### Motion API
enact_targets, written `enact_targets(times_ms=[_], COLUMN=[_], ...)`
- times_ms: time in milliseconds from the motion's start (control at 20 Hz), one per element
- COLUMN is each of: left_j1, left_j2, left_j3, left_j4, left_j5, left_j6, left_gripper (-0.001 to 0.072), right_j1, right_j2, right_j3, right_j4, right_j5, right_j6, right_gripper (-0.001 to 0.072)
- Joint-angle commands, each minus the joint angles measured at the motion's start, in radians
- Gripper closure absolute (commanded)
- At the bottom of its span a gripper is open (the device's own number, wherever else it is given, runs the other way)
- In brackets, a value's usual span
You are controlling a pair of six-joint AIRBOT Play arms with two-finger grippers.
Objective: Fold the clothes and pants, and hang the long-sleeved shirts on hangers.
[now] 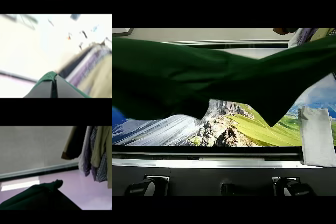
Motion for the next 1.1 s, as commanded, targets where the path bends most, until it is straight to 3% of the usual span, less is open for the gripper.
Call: enact_targets(times_ms=[0,150,350,500,700,1000,1050], left_j1=[0.116,0.121,0.106,0.047,-0.04,-0.089,-0.089], left_j2=[0.059,-0.012,-0.237,-0.472,-0.808,-1.038,-1.048], left_j3=[0.035,0.034,-0.014,-0.069,-0.082,-0.081,-0.081], left_j4=[0.028,0.028,0.031,0.051,0.069,0.069,0.069], left_j5=[-0.032,-0.138,-0.292,-0.27,-0.211,-0.085,-0.079], left_j6=[-0.051,-0.043,0.009,0.071,0.141,0.14,0.14], left_gripper=[0.069,0.069,0.069,0.069,0.069,0.069,0.0687], right_j1=[0.0,0.0,0.001,0.001,0.001,0.0,0.0], right_j2=[0.082,-0.004,-0.302,-0.592,-0.934,-1.147,-1.151], right_j3=[0.001,0.001,-0.002,-0.001,-0.001,-0.001,-0.001], right_j4=[-0.017,-0.013,0.018,0.078,0.227,0.399,0.41], right_j5=[-0.018,0.022,0.142,0.142,0.014,-0.104,-0.112], right_j6=[0.048,0.102,0.182,0.208,0.21,0.209,0.209], right_gripper=[0.0685,0.0685,0.0684,0.0684,0.0684,0.0677,0.0624])
